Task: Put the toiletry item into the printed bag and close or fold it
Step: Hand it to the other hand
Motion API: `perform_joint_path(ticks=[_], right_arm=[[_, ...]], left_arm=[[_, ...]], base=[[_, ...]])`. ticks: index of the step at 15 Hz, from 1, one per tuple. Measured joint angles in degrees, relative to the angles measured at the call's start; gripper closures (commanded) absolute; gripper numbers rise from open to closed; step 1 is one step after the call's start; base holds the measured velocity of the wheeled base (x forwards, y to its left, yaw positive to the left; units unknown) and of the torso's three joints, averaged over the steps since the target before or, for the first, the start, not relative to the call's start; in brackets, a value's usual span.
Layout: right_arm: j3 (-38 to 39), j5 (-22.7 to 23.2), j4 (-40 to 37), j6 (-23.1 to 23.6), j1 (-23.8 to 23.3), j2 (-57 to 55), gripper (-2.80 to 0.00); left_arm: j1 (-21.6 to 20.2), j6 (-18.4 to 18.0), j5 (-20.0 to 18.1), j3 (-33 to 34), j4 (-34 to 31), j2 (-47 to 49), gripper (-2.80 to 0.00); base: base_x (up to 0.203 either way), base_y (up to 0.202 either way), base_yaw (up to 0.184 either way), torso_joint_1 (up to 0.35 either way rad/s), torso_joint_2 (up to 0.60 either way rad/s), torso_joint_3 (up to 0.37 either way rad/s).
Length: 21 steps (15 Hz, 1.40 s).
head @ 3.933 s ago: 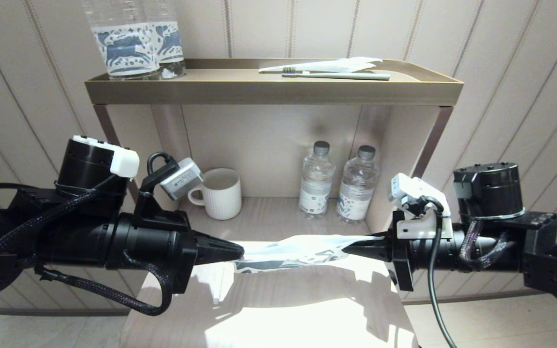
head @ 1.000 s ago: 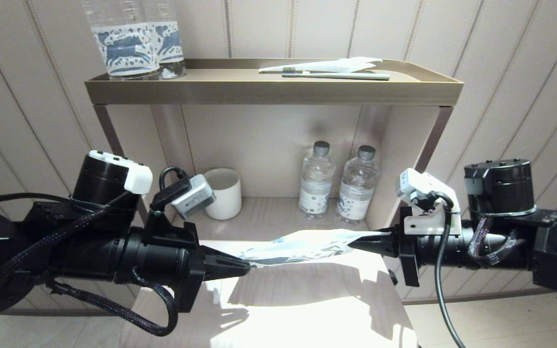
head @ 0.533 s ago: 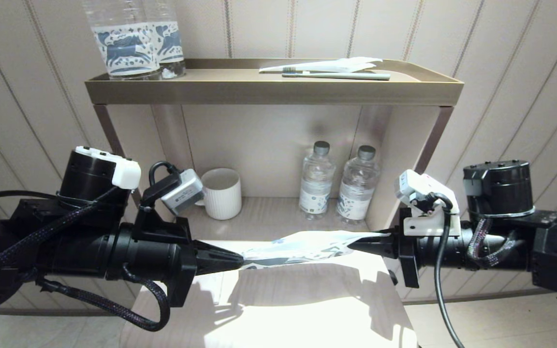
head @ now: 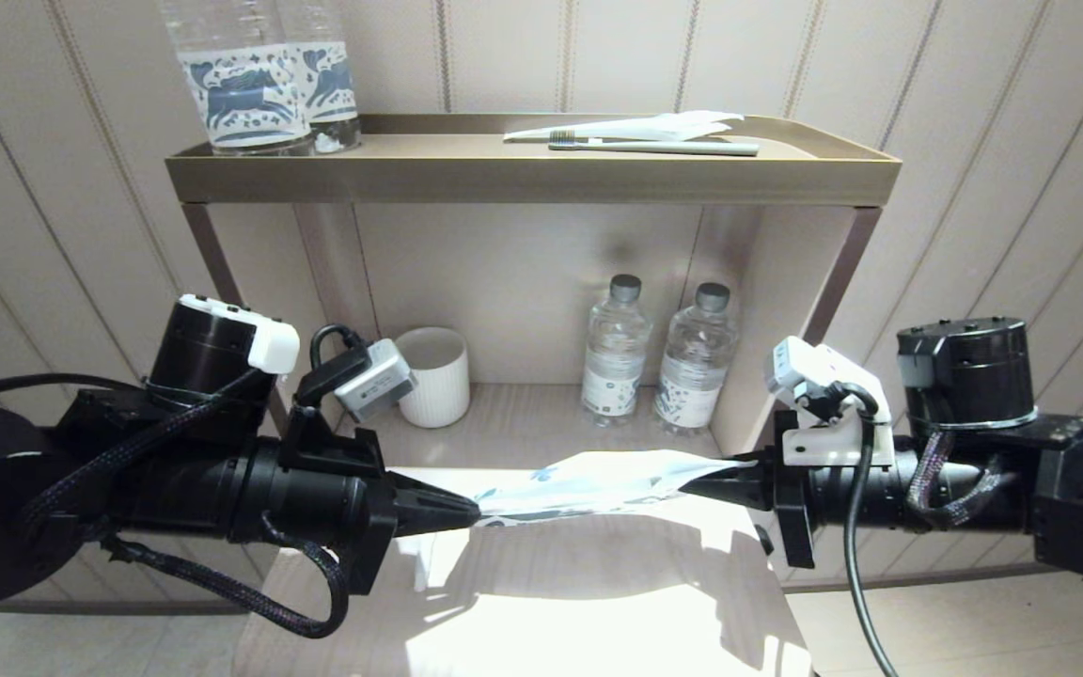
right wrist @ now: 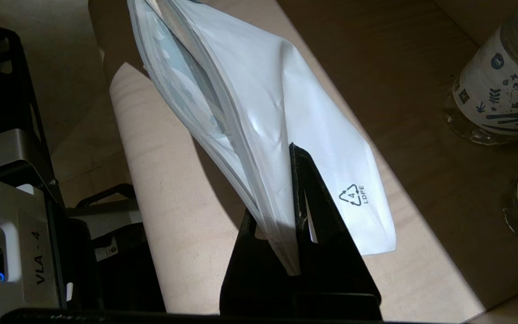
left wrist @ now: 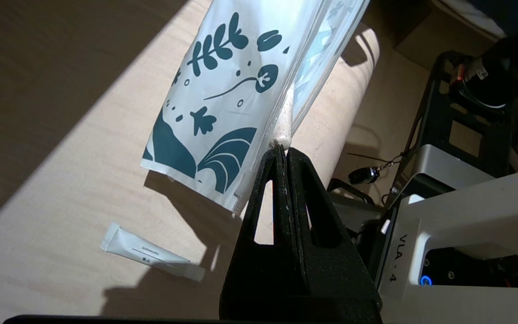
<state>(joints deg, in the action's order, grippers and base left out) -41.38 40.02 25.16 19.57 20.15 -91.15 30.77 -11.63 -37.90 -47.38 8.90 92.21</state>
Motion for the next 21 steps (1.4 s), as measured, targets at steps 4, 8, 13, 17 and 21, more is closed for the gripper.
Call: perform_joint_path(ticks=[4,8,13,17,21], right_arm=[[0.4,0.0,0.0,0.1,1.2,0.0,0.0],[0.6,-0.1,0.0,0.0,2.2,-0.5,0.0],[-0.7,-0.1,-0.1,-1.0,1.5,-0.7,0.0],[-1.9,-0.1,-0.1,-4.1,1.4,-0.9,0.0],[-2.6,0.0,-0.6,-6.6,1.5,-1.5,0.0]], left_arm=[[0.3,0.0,-0.3,-0.2,0.0,0.7,0.0],[0.6,0.2,-0.1,-0.3,0.4,1.5,0.0],[-0.3,1.0,0.0,-0.7,0.6,-1.7,0.0],[-5.4,1.3,-0.3,-2.5,0.1,-5.7,0.0],[-6.4,1.5,-0.2,-3.0,0.0,-7.0,0.0]], base=[[0.0,0.0,0.0,0.0,0.0,0.0],[0.0,0.0,0.0,0.0,0.0,0.0],[0.0,0.0,0.0,0.0,0.0,0.0],[0.0,0.0,0.0,0.0,0.0,0.0],[0.0,0.0,0.0,0.0,0.0,0.0]])
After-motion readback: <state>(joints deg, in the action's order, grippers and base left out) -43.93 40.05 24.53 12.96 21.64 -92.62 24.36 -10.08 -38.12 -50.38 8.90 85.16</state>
